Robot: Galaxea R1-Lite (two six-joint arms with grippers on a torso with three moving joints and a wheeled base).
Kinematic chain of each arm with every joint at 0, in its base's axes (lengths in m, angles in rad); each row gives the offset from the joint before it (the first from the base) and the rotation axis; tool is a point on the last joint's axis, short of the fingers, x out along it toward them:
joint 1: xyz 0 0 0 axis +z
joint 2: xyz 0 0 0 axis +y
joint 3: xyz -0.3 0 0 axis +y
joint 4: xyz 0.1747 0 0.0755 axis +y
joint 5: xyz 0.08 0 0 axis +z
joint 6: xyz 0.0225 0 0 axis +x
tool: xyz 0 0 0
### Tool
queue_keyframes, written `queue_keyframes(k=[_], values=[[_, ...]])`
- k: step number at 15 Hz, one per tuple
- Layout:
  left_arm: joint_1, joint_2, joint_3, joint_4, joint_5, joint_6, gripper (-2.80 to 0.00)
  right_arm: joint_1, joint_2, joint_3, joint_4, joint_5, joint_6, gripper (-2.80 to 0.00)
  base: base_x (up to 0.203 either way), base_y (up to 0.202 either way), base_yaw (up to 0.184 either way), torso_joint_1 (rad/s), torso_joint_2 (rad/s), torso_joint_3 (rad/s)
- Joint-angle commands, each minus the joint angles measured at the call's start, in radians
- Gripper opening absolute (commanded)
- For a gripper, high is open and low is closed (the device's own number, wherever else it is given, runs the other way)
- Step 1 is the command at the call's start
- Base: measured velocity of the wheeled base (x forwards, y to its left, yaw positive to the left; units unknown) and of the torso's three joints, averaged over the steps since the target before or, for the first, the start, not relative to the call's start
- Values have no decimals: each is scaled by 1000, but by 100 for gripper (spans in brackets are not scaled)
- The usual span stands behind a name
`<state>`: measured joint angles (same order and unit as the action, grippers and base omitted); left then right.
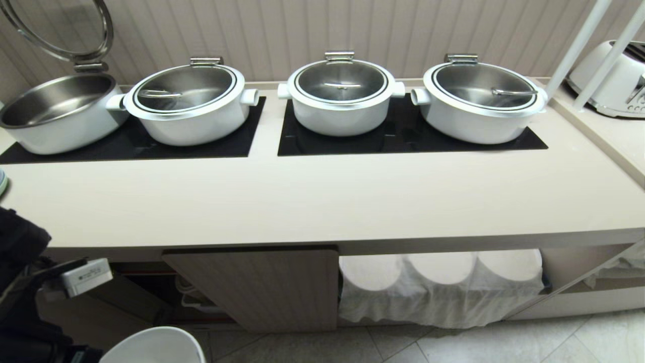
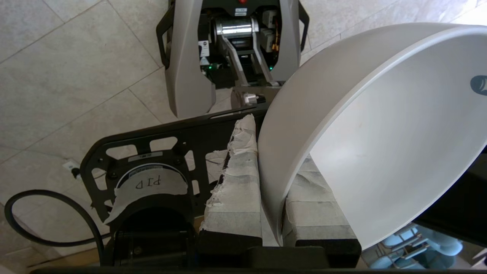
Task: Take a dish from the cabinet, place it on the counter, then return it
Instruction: Put it back into the cabinet
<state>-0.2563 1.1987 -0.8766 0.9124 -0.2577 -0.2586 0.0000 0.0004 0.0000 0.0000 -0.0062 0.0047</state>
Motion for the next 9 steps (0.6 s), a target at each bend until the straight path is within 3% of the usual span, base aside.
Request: queue_keyframes(k=[1, 9], values=[[-10, -14, 20, 5, -2, -2, -280, 0, 0, 0, 0, 0, 0, -280, 0, 0, 0, 0, 0, 0], [-23, -84, 90, 5, 8, -2, -280, 0, 0, 0, 0, 0, 0, -280, 0, 0, 0, 0, 0, 0]])
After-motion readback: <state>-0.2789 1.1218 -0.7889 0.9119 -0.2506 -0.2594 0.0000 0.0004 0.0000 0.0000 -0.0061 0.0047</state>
